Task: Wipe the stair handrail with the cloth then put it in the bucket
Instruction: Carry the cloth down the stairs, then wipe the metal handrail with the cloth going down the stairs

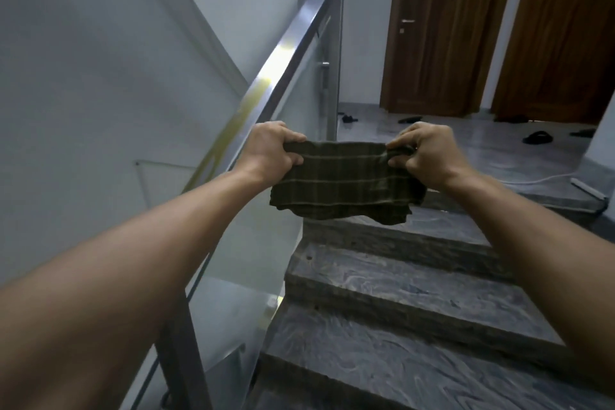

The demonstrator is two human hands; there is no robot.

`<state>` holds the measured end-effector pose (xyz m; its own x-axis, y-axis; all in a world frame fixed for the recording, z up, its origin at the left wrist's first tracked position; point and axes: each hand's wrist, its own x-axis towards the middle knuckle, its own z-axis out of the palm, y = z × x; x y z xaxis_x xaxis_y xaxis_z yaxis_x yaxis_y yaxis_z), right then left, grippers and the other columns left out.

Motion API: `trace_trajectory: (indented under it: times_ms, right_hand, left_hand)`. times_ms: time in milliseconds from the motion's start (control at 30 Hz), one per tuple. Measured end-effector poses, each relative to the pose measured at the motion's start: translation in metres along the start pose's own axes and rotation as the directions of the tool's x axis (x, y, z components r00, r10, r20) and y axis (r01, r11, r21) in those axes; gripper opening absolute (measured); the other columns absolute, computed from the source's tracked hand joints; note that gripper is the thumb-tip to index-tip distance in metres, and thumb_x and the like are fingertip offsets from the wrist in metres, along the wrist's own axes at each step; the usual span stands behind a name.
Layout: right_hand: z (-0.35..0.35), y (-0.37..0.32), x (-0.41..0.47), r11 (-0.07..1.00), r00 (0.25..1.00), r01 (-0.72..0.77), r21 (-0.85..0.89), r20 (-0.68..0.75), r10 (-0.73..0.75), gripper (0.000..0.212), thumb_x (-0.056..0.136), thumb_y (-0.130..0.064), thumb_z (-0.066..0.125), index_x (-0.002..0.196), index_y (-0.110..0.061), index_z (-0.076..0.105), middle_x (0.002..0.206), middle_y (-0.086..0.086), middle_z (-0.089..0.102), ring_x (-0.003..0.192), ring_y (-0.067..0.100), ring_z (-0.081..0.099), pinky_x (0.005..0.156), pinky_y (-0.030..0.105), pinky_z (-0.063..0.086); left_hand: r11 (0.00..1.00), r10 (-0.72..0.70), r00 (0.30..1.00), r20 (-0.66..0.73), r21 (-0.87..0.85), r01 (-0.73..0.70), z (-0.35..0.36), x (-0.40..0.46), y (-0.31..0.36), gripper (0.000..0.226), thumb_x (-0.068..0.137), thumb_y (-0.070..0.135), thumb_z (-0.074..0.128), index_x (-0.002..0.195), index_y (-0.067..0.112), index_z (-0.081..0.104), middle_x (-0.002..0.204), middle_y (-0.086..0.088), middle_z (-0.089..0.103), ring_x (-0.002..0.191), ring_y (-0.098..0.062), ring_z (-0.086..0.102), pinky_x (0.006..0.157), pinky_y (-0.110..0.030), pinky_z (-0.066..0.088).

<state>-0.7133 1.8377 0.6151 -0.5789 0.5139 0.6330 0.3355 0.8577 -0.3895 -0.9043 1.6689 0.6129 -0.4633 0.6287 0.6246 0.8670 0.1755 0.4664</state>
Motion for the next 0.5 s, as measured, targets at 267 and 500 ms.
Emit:
trace_trajectory:
  times_ms: [267,500]
  right_hand:
    - [-0.013,-0.018,0.134,0.997,0.996,0.080,0.021,-0.044,-0.079,0.021,0.079,-0.002,0.070,0.099,-0.006,0.072,0.105,0.007,0.059,0.095,0.020,0.056,0.084,0.030,0.052]
    - [0.001,-0.022,0.240,0.980,0.995,0.102,0.170,-0.012,-0.101,0.014,0.088,-0.002,0.058,0.095,-0.009,0.068,0.098,-0.001,0.053,0.086,0.014,0.054,0.070,0.019,0.050]
  left_hand:
    - [1.000,-0.004,0.997,-0.072,-0.012,0.003,-0.041,0.115,0.003,0.036,0.076,0.005,0.076,0.111,0.007,0.070,0.102,-0.003,0.067,0.091,-0.015,0.060,0.091,-0.023,0.050]
    - [0.994,-0.084,0.978,-0.191,0.058,0.096,-0.047,0.195,-0.007,0.033,0.076,0.008,0.077,0.109,0.010,0.071,0.103,-0.004,0.069,0.094,-0.019,0.064,0.088,-0.024,0.051]
